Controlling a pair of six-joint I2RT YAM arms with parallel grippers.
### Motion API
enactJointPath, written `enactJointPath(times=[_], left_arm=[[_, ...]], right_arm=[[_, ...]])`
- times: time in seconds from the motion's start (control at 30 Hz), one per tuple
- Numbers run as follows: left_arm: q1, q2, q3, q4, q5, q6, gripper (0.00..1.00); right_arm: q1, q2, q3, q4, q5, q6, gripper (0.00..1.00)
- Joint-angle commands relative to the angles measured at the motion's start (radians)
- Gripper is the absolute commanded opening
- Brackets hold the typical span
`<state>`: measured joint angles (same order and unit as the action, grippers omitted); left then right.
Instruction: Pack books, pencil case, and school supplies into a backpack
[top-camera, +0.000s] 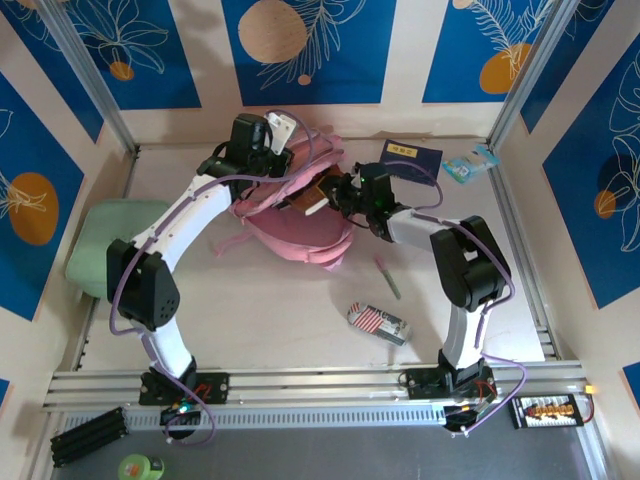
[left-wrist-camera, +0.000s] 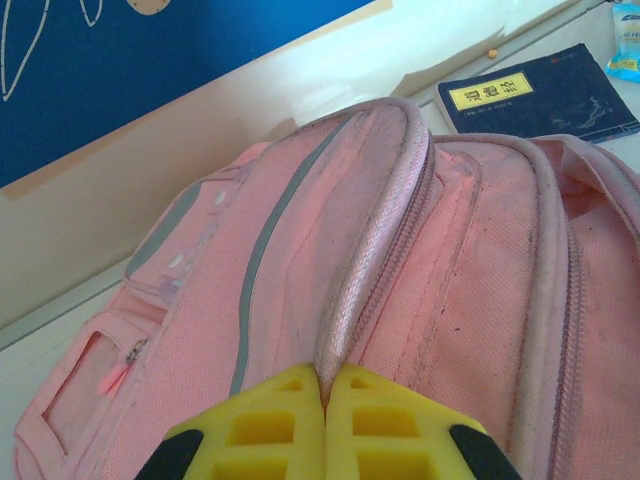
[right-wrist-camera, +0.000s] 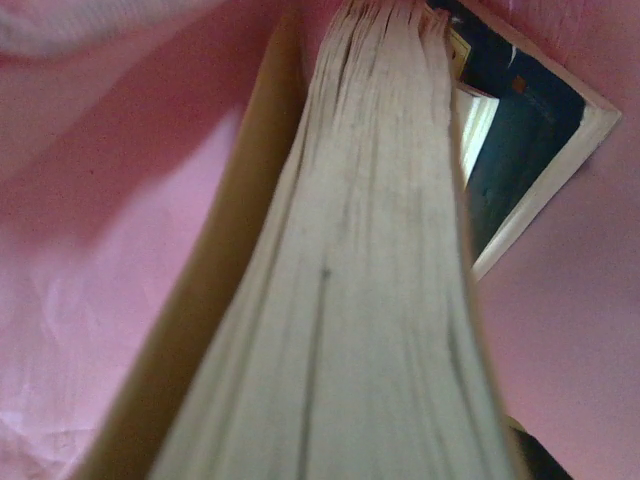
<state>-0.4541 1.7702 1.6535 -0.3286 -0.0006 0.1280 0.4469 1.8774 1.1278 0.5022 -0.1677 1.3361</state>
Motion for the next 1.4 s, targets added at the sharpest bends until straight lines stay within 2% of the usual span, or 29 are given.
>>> enactJointPath(times=[0.0,0.1,0.2,0.37,0.5,0.7,0.77,0.97,1.07,1.17,1.37], left_arm=[[0.008,-0.020,0.037,0.109,0.030,-0.025,0.00],[0.011,-0.021,0.038,0.112,0.036,-0.031,0.00],[0.012,-0.022,0.036,0.118,0.045,-0.040,0.00],[0.014,-0.025,0.031,0.125,0.041,-0.057,0.00],[0.023,-0.028,0.030,0.116,0.030,-0.076,0.00],[0.041,-0.030,0.006,0.127,0.054,-0.102,0.00],[0.045,-0.028,0.000,0.126,0.062,-0.114,0.00],[0.060,-0.018,-0.007,0.127,0.078,-0.138,0.00],[0.070,-0.020,-0.016,0.126,0.080,-0.150,0.00],[0.081,-0.025,-0.031,0.128,0.083,-0.157,0.00],[0.093,-0.060,-0.100,0.139,0.059,-0.151,0.00]], right_arm=[[0.024,-0.064,0.040,0.059,0.030,-0.104,0.11],[0.035,-0.125,0.034,0.034,0.053,-0.188,0.11],[0.046,-0.134,0.042,0.000,0.060,-0.207,0.11],[0.056,0.014,0.108,0.011,0.023,-0.106,0.11],[0.064,0.134,0.165,0.000,0.088,-0.022,0.12],[0.091,0.286,0.341,-0.088,0.174,-0.070,0.16],[0.104,0.333,0.408,-0.125,0.186,-0.073,0.21],[0.127,0.430,0.579,-0.226,0.151,-0.066,0.45],[0.120,0.396,0.558,-0.257,0.120,-0.073,0.61],[0.107,0.300,0.452,-0.265,0.111,-0.103,0.72],[0.062,0.011,0.154,-0.311,0.096,-0.178,0.75]])
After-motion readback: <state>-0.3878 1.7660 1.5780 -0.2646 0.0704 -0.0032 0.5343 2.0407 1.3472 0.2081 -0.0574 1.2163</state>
